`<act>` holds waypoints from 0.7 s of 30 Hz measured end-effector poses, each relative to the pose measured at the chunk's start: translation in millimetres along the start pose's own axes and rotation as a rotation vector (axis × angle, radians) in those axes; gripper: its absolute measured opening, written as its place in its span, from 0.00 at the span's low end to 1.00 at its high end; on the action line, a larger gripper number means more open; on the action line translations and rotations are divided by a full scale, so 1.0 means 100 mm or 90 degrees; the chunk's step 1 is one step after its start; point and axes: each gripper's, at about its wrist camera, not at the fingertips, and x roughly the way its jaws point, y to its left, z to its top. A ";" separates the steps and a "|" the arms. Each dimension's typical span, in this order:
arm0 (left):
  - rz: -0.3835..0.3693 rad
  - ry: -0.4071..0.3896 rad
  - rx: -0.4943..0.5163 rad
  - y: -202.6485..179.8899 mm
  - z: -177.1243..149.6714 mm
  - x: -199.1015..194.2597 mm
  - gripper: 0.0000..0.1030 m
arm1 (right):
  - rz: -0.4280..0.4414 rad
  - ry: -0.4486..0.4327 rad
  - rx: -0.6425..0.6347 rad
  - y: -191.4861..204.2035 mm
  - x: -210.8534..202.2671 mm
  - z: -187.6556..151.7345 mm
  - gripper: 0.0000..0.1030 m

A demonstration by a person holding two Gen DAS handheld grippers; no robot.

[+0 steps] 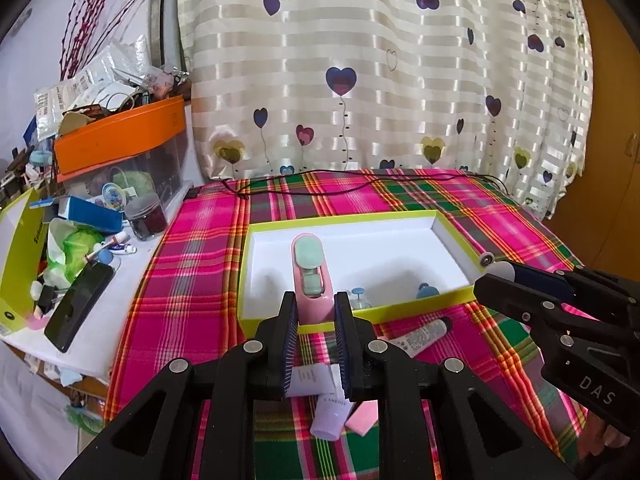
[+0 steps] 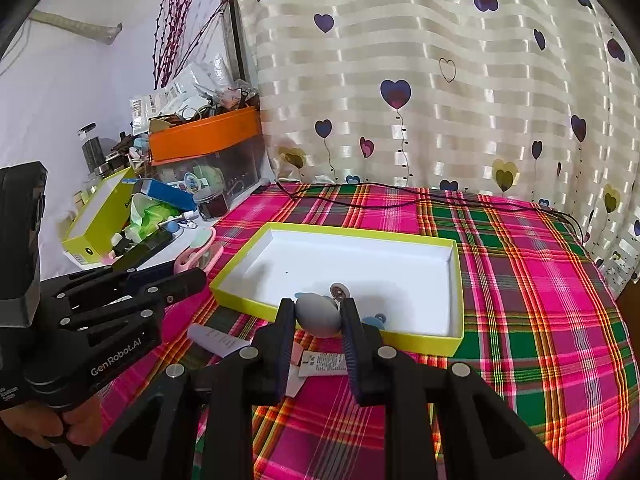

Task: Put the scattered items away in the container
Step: 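Drop the pink clip into the tray with the left tool while the right tool releases the white ball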

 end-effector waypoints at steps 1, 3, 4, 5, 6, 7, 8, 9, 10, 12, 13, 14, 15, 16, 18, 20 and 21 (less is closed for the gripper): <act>-0.001 0.000 0.000 0.01 0.01 0.02 0.18 | 0.000 0.001 0.001 -0.01 0.02 0.01 0.23; -0.002 0.001 -0.001 0.02 0.03 0.05 0.18 | -0.001 0.002 0.004 -0.04 0.05 0.03 0.23; -0.003 0.001 -0.001 0.02 0.04 0.08 0.18 | -0.001 0.003 0.004 -0.05 0.08 0.04 0.23; -0.005 0.003 -0.001 0.03 0.05 0.10 0.18 | -0.002 0.004 0.005 -0.07 0.10 0.05 0.23; -0.006 0.004 0.000 0.03 0.05 0.12 0.18 | -0.003 0.005 0.006 -0.09 0.12 0.06 0.23; -0.008 0.006 0.000 0.03 0.06 0.16 0.18 | -0.004 0.006 0.008 -0.10 0.14 0.06 0.23; -0.009 0.008 0.001 0.03 0.06 0.18 0.18 | -0.004 0.008 0.010 -0.12 0.16 0.07 0.23; -0.011 0.010 0.002 0.03 0.07 0.21 0.18 | -0.005 0.010 0.011 -0.14 0.18 0.07 0.23; -0.012 0.011 0.002 0.04 0.07 0.24 0.18 | -0.005 0.012 0.013 -0.15 0.21 0.07 0.23; -0.014 0.015 0.002 0.04 0.09 0.31 0.18 | -0.007 0.017 0.015 -0.19 0.26 0.08 0.23; -0.015 0.017 0.002 0.05 0.10 0.34 0.18 | -0.007 0.020 0.016 -0.20 0.28 0.08 0.23; -0.016 0.018 0.002 0.05 0.10 0.37 0.18 | -0.008 0.023 0.017 -0.22 0.31 0.08 0.23; -0.017 0.020 0.002 0.05 0.11 0.40 0.18 | -0.008 0.026 0.018 -0.24 0.34 0.09 0.23; -0.017 0.023 0.002 0.05 0.11 0.43 0.18 | -0.008 0.028 0.018 -0.25 0.37 0.09 0.23; -0.020 0.028 0.003 0.05 0.12 0.50 0.18 | -0.007 0.035 0.019 -0.28 0.45 0.10 0.23; -0.020 0.034 0.003 0.05 0.12 0.57 0.18 | -0.005 0.042 0.019 -0.29 0.52 0.12 0.23; -0.022 0.037 0.003 0.05 0.12 0.61 0.18 | -0.004 0.044 0.019 -0.29 0.55 0.12 0.23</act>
